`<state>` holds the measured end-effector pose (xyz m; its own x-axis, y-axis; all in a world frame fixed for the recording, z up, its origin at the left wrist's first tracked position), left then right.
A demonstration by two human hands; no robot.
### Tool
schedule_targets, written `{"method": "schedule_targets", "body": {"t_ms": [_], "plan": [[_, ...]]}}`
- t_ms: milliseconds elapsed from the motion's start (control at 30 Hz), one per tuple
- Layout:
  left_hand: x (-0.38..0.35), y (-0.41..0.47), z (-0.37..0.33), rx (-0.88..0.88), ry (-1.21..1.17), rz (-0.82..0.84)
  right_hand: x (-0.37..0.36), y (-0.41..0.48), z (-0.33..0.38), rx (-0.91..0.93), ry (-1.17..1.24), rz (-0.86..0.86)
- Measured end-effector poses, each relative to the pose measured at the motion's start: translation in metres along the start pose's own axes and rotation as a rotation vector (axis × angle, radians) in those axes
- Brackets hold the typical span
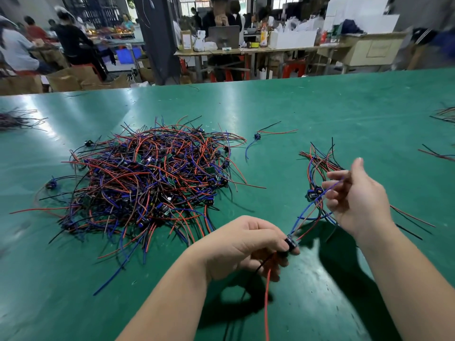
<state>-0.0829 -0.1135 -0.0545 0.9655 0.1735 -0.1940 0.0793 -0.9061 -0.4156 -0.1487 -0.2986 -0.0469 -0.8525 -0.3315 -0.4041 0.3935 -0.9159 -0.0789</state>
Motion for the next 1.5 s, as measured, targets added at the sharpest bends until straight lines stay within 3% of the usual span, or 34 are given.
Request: {"method": "schedule_targets", "body": {"t_ms": [100, 200, 267, 333, 433, 567, 867, 1067, 1300, 1433, 1500], "plan": [[0.002, -0.001, -0.013, -0.124, -0.204, 0.028, -0.010, -0.003, -0.016, -0.136, -0.128, 0.158], [0.013, -0.004, -0.025, -0.263, -0.427, -0.034, -0.036, -0.024, -0.028, -0.119, -0.300, 0.473], [0.024, -0.006, -0.029, -0.328, -0.541, -0.117, -0.057, -0.045, -0.037, -0.110, -0.273, 0.713], [0.033, -0.007, -0.027, -0.350, -0.552, -0.244, -0.071, -0.061, -0.038, -0.082, -0.191, 0.831], [0.042, -0.007, -0.021, -0.330, -0.534, -0.423, -0.078, -0.063, -0.033, -0.036, -0.045, 0.790], [0.044, -0.005, -0.015, -0.331, -0.528, -0.512, -0.079, -0.064, -0.031, 0.007, 0.025, 0.743], [0.028, -0.007, -0.034, -0.538, -0.123, -0.448, -0.067, -0.048, -0.028, -0.183, 0.311, 0.430], [0.040, 0.001, -0.023, -0.429, -0.089, -0.498, -0.062, -0.045, -0.026, -0.082, 0.002, 0.497], [0.044, 0.006, -0.012, -0.250, 0.051, -0.409, -0.059, -0.043, -0.022, -0.041, -0.125, 0.540], [0.038, 0.011, -0.011, -0.227, -0.072, -0.326, -0.058, -0.043, -0.023, -0.045, -0.199, 0.552], [0.037, 0.012, -0.010, -0.235, -0.091, -0.395, -0.058, -0.043, -0.024, -0.023, -0.233, 0.561]]}}
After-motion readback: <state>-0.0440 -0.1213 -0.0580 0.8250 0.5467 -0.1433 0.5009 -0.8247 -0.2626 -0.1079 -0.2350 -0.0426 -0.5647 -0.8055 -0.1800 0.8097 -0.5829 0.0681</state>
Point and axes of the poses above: each hand's wrist, its own y-axis towards the middle knuckle, its own x-axis out of the back of the hand, z = x × y, the point moved 8 cm from there along y, towards the middle knuckle, and after that the axes turned 9 degrees about x, right-handed, at the moved point
